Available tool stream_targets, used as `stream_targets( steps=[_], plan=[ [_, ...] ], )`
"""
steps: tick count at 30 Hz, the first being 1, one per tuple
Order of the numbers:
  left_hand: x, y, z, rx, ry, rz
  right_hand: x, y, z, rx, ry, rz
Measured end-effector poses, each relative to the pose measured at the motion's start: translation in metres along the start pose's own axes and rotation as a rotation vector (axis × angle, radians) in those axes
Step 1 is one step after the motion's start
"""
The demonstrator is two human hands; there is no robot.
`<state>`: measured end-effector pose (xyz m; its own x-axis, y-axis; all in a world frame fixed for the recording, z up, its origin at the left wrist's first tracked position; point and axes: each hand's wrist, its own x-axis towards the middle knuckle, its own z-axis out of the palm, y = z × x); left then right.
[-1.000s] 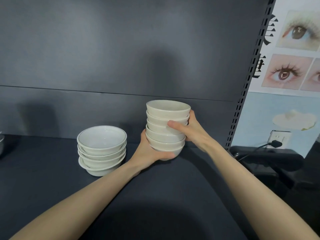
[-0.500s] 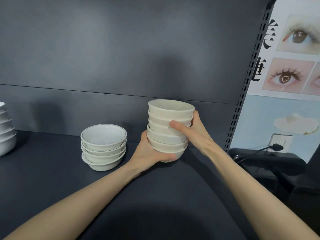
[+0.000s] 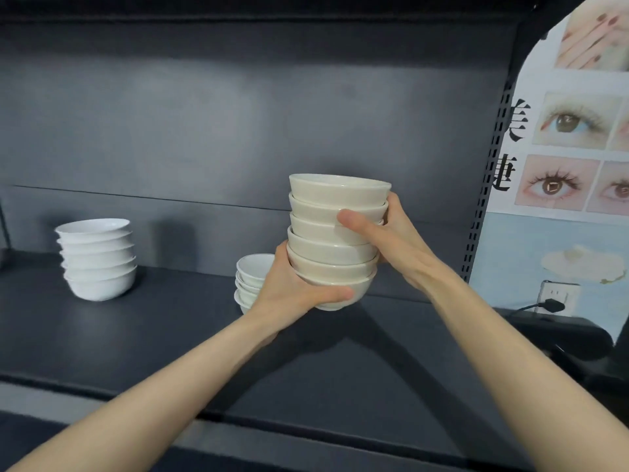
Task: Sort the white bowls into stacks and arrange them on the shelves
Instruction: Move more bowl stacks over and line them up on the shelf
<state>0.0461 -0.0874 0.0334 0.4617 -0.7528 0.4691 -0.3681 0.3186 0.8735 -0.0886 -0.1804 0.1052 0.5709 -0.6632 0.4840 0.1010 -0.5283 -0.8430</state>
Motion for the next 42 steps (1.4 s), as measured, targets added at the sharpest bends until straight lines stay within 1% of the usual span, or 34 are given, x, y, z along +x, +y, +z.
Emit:
stream_targets(
  steps=[5,9,12,17,22,26,30,34,38,42],
  plan=[
    [-0.039,0.02,-0.086,0.049,0.002,0.067,-0.009,-0.035,0.08,0.031,-0.099,-0.033],
    [-0.078,0.021,-0.174,0.101,0.097,0.087,-0.024,-0.061,0.168,0.098,-0.176,-0.052],
    [-0.111,0.021,-0.249,0.15,0.157,0.046,-0.036,-0.079,0.244,0.166,-0.237,-0.046],
    [-0.166,0.017,-0.369,0.244,0.246,0.026,-0.054,-0.103,0.374,0.256,-0.35,-0.044],
    [-0.199,0.002,-0.478,0.303,0.376,-0.046,-0.055,-0.125,0.488,0.286,-0.467,-0.048],
    [-0.205,-0.001,-0.551,0.323,0.444,-0.029,-0.043,-0.144,0.57,0.339,-0.548,-0.07],
    [-0.197,-0.015,-0.621,0.334,0.506,-0.014,-0.015,-0.151,0.65,0.335,-0.559,-0.101],
    [-0.182,-0.037,-0.695,0.365,0.538,-0.01,0.017,-0.147,0.735,0.374,-0.607,-0.116],
    [-0.167,-0.058,-0.774,0.373,0.569,-0.051,0.05,-0.15,0.82,0.396,-0.671,-0.112],
    [-0.15,-0.077,-0.857,0.379,0.585,-0.072,0.081,-0.157,0.906,0.392,-0.699,-0.124]
  ],
)
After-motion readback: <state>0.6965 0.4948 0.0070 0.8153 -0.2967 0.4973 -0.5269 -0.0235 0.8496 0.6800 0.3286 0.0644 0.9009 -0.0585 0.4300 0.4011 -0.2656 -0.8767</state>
